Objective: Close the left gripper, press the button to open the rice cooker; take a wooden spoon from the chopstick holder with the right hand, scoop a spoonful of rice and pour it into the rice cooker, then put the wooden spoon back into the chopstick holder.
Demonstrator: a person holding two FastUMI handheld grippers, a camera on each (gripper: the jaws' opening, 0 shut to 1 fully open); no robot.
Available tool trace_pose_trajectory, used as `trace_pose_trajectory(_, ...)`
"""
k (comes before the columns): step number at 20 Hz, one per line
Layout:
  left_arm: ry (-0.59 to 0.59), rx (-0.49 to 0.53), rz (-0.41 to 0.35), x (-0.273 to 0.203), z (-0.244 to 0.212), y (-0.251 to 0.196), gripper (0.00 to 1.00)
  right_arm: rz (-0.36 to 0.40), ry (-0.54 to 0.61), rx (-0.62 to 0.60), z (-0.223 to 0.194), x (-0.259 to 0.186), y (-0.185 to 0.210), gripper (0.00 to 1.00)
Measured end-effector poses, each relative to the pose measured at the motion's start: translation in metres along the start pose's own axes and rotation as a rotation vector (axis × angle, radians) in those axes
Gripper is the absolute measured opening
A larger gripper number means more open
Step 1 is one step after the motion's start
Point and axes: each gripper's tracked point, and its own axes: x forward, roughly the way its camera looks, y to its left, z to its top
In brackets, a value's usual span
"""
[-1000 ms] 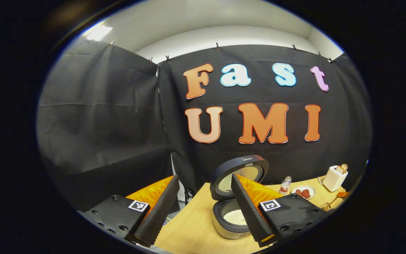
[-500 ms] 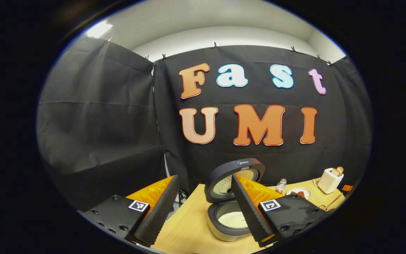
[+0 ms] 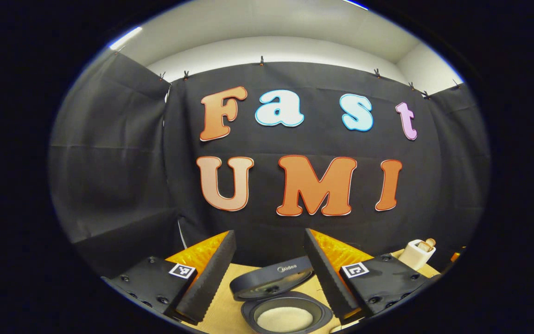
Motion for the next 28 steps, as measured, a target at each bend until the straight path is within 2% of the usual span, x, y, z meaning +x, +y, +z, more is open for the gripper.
trace_pose_trajectory(5,0.142,0.012,-0.051,0.070,-0.041,-0.015,0.96,-0.016,-0.032,-0.019,0.016,-0.020,-0.001,0.95)
trace_pose_trajectory(9,0.225,0.015,-0.037,0.101,-0.076,-0.009,0.97,-0.037,-0.071,-0.037,0.034,-0.028,-0.006,0.95)
trace_pose_trajectory(10,0.243,0.001,-0.043,0.108,-0.086,-0.009,1.00,-0.037,-0.073,-0.034,0.037,-0.028,-0.006,0.95)
trace_pose_trajectory(13,0.319,-0.016,-0.035,0.117,-0.117,-0.006,0.96,-0.032,-0.083,-0.017,0.046,-0.028,-0.006,0.95)
trace_pose_trajectory(15,0.353,-0.006,-0.026,0.113,-0.132,-0.002,0.99,-0.034,-0.087,-0.015,0.052,-0.028,-0.004,0.95)
trace_pose_trajectory(16,0.327,-0.017,-0.039,0.112,-0.129,-0.006,0.97,-0.032,-0.089,-0.015,0.056,-0.029,-0.003,0.95)
trace_pose_trajectory(18,0.333,-0.026,-0.061,0.103,-0.133,-0.011,0.99,-0.027,-0.087,-0.021,0.062,-0.028,0.002,0.95)
trace_pose_trajectory(20,0.350,-0.041,-0.086,0.090,-0.140,-0.018,0.97,-0.025,-0.098,-0.018,0.075,-0.029,-0.001,0.95)
trace_pose_trajectory(22,0.367,-0.060,-0.110,0.071,-0.151,-0.029,0.97,0.003,-0.121,0.002,0.088,-0.034,0.008,0.95)
trace_pose_trajectory(25,0.420,-0.063,-0.169,0.035,-0.180,-0.054,1.00,0.052,-0.133,0.040,0.094,-0.032,0.021,0.95)
trace_pose_trajectory(26,0.439,-0.057,-0.183,0.022,-0.196,-0.063,0.97,0.066,-0.128,0.048,0.092,-0.032,0.024,0.95)
trace_pose_trajectory(28,0.455,-0.041,-0.187,-0.003,-0.222,-0.074,0.98,0.085,-0.110,0.054,0.084,-0.033,0.026,0.95)
